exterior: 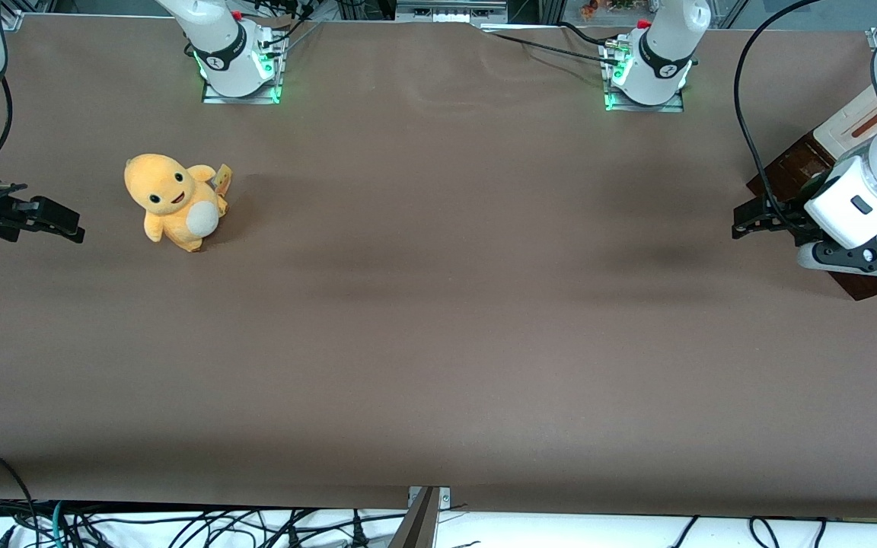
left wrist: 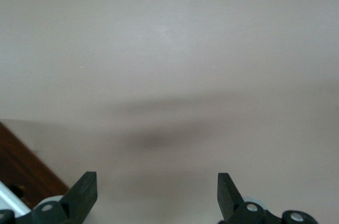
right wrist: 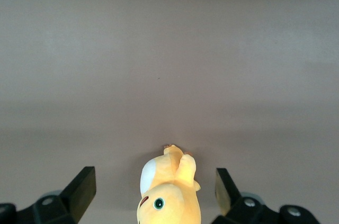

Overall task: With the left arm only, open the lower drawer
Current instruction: 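Move the open left gripper to the white handle of the lower drawer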

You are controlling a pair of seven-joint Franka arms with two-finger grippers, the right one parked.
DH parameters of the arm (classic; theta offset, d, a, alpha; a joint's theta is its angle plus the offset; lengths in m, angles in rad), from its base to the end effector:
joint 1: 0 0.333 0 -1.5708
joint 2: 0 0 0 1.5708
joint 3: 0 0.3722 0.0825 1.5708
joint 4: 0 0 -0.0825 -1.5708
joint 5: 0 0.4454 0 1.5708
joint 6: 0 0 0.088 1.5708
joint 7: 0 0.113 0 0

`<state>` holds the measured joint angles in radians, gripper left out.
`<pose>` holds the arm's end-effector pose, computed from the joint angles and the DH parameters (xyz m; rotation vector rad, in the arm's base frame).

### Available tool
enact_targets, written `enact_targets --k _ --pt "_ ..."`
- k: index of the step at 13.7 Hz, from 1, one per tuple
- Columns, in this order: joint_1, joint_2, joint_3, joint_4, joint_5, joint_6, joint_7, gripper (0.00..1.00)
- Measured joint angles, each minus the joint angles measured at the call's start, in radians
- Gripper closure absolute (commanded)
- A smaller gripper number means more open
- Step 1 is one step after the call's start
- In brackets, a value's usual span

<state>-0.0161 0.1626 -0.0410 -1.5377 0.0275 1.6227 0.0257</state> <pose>0.6721 -0.0334 0.5918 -3.1145 0.1325 0.1203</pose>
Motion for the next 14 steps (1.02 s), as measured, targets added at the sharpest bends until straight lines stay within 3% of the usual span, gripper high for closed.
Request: enact_targets --k 5,9,10,12,14 --pt "-0.029 0.027 -0.004 -0.001 0.334 -0.017 -0.035 0.00" --pt "-0.027 0.162 0.003 -0.003 0.569 -0.061 -0.067 0.00" --pt "-0.022 0.197 0.008 -0.003 0.613 -0.064 -0.096 0.02" --pt "-0.001 0.265 0.015 -0.003 0.671 -0.101 -0.188 0.18" --pt "0.014 0.329 0.016 -0.004 0.724 -0.179 -0.293 0.09"
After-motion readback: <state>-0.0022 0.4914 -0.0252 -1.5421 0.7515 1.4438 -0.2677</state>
